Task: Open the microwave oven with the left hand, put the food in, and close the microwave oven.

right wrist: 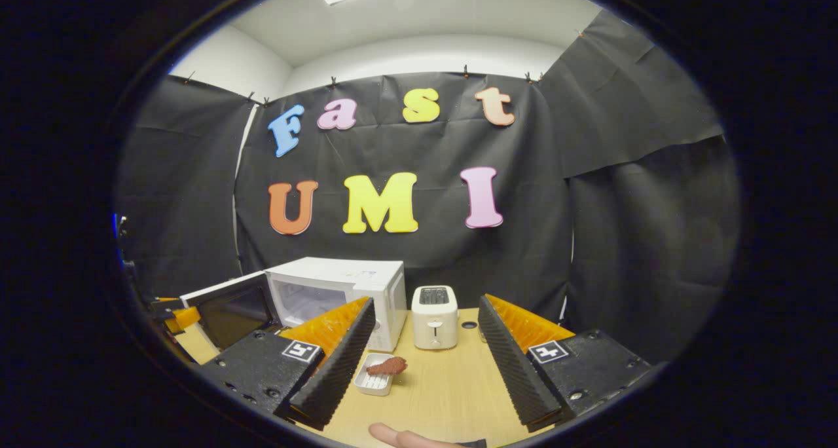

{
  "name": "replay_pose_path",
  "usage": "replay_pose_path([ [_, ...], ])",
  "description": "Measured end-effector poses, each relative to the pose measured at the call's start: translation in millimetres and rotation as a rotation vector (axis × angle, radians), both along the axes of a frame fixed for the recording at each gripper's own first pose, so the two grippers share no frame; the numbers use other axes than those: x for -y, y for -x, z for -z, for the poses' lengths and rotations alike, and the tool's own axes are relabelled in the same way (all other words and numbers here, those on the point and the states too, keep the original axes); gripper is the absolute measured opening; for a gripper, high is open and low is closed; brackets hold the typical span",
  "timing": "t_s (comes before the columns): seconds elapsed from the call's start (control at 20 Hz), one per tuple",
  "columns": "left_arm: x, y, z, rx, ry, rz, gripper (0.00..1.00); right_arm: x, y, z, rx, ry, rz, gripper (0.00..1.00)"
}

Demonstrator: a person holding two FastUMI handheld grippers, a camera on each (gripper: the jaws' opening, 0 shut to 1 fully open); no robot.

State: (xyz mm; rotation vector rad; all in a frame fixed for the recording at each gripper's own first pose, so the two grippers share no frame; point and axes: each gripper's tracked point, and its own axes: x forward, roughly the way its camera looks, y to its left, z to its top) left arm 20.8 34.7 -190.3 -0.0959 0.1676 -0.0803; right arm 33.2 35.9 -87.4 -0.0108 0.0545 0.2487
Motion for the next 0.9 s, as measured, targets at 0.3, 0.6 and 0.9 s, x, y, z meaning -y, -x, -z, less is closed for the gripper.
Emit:
replay_pose_path([
  [0.3, 31, -46, -63, 0.093, -0.029, 0.031, 0.93, -20, -53, 56, -0.196, -0.034, -0.070, 0.95],
  [0.6, 60, -87, -91, 0.121, -0.042, 0.034, 0.94, -48, -109, 139, -0.490, -0.069, -0.181, 0.97],
  [0.9, 65, -93, -72, 0.079, -0.056, 0.028, 0.95, -71, -143, 218, -0.773, -0.088, -0.286, 0.94],
])
